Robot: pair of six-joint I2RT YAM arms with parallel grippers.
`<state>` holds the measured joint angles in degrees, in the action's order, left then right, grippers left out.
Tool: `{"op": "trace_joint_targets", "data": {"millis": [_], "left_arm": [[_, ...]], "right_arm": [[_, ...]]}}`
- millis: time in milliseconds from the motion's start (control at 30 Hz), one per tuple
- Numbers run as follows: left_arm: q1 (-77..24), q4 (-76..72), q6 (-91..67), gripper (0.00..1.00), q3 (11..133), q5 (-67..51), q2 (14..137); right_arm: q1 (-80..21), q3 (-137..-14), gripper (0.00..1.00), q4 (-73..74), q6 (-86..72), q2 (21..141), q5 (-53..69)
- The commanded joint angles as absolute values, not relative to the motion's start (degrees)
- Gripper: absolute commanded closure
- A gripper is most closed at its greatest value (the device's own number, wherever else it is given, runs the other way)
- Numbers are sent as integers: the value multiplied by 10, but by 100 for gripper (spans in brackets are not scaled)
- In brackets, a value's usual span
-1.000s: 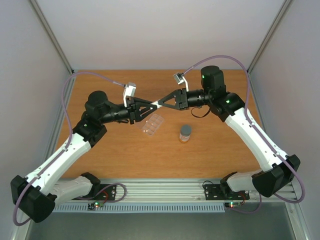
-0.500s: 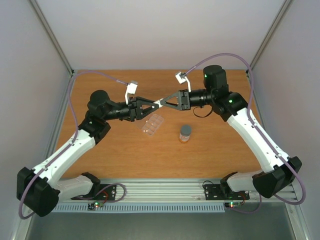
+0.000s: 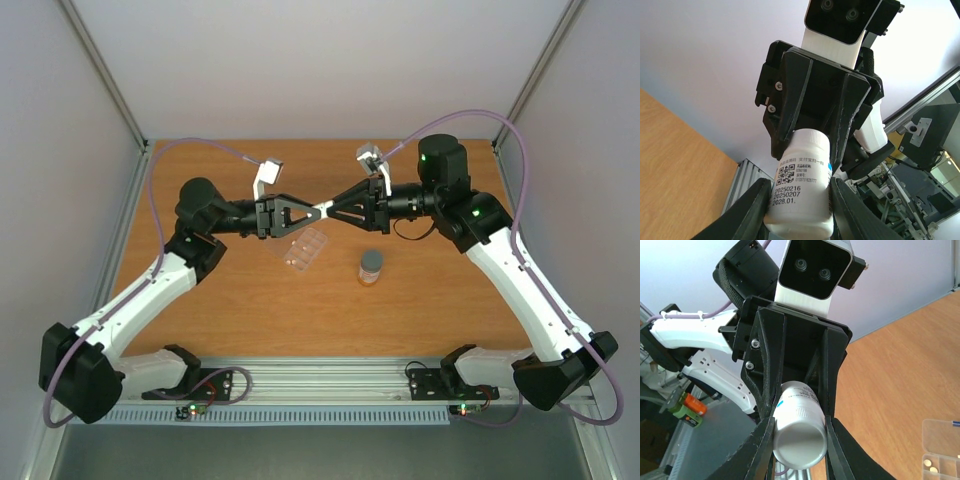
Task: Sort the pills into containers
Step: Unscrew the lid of the pill bottle.
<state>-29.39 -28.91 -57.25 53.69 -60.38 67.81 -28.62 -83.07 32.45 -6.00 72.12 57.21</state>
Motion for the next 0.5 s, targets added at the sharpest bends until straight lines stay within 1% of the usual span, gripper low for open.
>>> {"op": "trace_joint_targets", "data": {"millis": [0,100,167,467], "left_arm": [[-300,-246,-540,100,581,-596,666],[-301,-196,-495,100,594,-577,658],[-301,-173,-469,100,600,-568,656],[-302,-103,-400,100,609,-535,645]], "right_arm": [[-291,-842,81,337,-29,720,560],[-290,-847,68,329,-47,721,566],[-290,-850,62,323,-65,723,573],[-289,-861,52,280,-189,732,602]]}}
